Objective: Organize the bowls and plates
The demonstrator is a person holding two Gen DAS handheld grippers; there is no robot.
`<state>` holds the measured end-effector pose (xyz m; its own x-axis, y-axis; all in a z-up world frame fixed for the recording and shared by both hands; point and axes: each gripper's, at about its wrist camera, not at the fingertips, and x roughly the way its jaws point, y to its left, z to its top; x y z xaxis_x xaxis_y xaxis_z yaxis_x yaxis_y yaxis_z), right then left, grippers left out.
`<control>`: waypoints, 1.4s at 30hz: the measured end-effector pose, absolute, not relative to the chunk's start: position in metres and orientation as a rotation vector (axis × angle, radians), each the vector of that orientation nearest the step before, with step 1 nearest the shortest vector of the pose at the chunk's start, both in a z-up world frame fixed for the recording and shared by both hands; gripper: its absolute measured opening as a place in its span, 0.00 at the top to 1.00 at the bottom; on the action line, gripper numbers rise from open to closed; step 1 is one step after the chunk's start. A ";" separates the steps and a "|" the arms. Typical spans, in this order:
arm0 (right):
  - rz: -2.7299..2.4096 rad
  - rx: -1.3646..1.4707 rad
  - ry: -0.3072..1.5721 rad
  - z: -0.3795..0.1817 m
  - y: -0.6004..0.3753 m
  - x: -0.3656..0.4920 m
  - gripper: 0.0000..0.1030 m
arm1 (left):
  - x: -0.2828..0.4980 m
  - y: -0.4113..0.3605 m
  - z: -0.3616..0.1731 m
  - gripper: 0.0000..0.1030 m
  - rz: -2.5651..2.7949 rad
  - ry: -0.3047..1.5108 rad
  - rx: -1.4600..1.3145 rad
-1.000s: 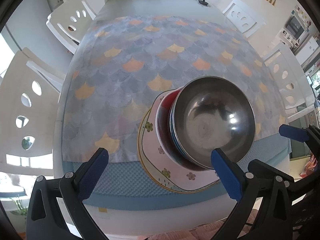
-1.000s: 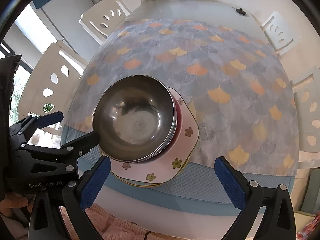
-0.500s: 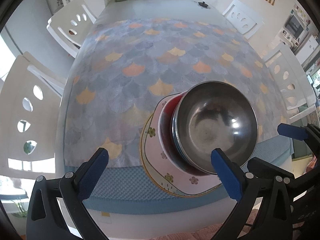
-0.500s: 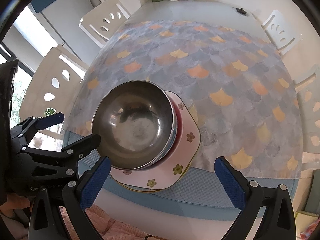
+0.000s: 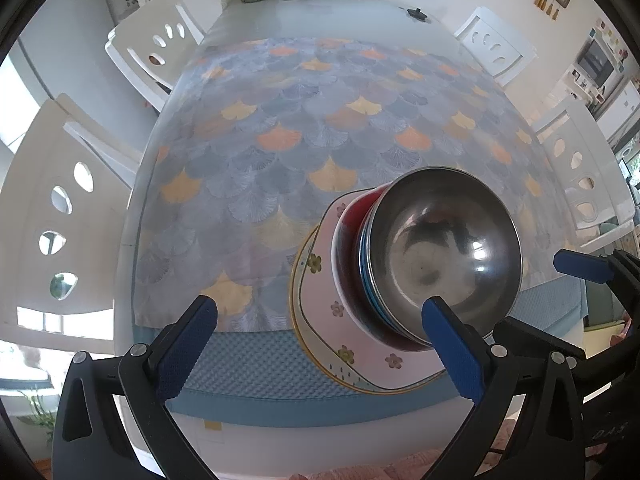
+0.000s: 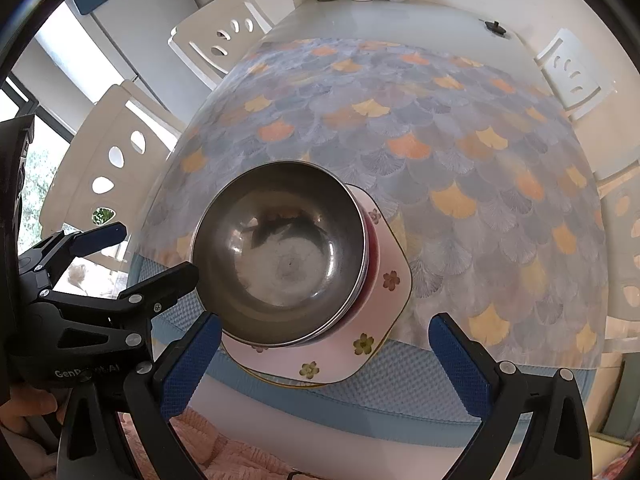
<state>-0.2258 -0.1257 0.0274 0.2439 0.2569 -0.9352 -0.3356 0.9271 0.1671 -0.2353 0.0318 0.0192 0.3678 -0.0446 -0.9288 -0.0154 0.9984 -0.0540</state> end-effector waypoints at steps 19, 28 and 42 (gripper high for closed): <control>0.408 -0.066 1.274 0.024 -0.126 -0.225 0.00 | -0.235 0.033 0.019 0.01 -0.019 1.201 -0.054; 0.404 -0.069 1.269 0.025 -0.125 -0.227 0.00 | -0.235 0.034 0.017 0.01 -0.024 1.201 -0.061; 0.383 -0.057 1.272 0.025 -0.127 -0.229 0.00 | -0.234 0.028 0.018 0.01 -0.038 1.195 -0.046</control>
